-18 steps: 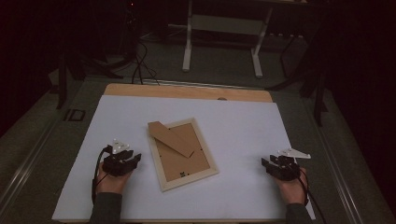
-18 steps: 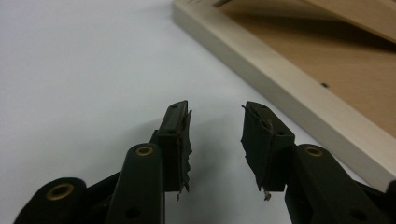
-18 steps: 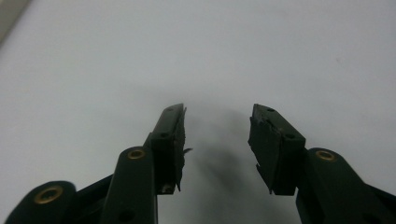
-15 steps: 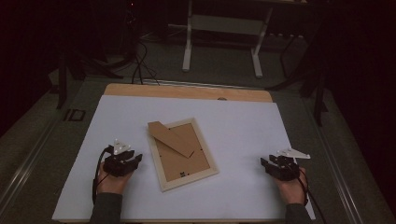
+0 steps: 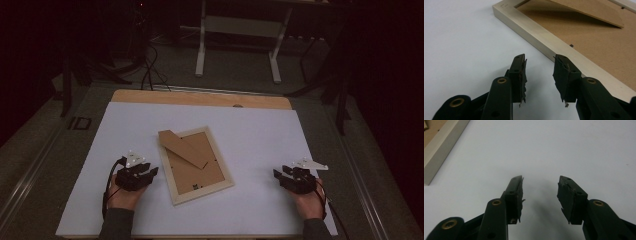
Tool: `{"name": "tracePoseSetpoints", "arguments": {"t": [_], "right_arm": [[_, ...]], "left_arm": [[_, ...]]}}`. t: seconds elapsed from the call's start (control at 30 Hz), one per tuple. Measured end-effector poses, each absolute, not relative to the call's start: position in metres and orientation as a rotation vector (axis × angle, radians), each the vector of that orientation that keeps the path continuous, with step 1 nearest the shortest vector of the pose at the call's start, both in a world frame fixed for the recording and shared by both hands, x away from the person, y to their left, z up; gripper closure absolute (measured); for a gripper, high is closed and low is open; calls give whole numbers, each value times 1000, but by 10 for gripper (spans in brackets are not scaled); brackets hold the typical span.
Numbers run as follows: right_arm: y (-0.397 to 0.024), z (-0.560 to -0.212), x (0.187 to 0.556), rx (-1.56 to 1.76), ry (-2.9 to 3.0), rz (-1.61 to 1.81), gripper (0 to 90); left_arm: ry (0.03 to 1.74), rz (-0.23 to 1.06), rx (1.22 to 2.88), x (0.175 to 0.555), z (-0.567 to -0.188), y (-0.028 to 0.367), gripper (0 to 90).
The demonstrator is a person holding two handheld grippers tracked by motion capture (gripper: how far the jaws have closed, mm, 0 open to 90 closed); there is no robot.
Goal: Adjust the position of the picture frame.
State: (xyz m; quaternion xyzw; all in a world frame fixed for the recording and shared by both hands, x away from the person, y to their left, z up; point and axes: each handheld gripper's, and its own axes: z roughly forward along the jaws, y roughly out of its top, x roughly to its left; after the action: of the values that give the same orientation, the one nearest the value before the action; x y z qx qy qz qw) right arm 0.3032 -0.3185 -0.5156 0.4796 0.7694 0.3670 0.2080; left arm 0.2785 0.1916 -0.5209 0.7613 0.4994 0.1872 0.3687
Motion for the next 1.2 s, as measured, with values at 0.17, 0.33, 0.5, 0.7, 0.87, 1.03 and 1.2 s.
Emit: {"name": "tracePoseSetpoints", "arguments": {"t": [0.17,0.33,0.5,0.7,0.87,1.03,1.2], "right_arm": [[-313,-515,302,1335,2152,1014,547],[-311,-515,302,1332,2157,1026,548],[-307,-513,298,1328,2159,1051,552],[-301,-511,296,1305,2167,1060,553],[-297,-513,295,1302,2181,1051,552],[-295,-511,294,1293,2181,1056,553],[-292,-511,294,1282,2187,1059,552]], "left_arm": [[1257,450,1962,279,-521,190,619],[1244,440,1976,278,-521,188,634],[1223,421,1992,275,-520,185,666],[1196,406,2025,274,-522,182,738],[1173,391,2065,275,-524,178,852],[1149,358,2094,275,-526,176,900],[1117,332,2107,275,-527,174,900]]}}
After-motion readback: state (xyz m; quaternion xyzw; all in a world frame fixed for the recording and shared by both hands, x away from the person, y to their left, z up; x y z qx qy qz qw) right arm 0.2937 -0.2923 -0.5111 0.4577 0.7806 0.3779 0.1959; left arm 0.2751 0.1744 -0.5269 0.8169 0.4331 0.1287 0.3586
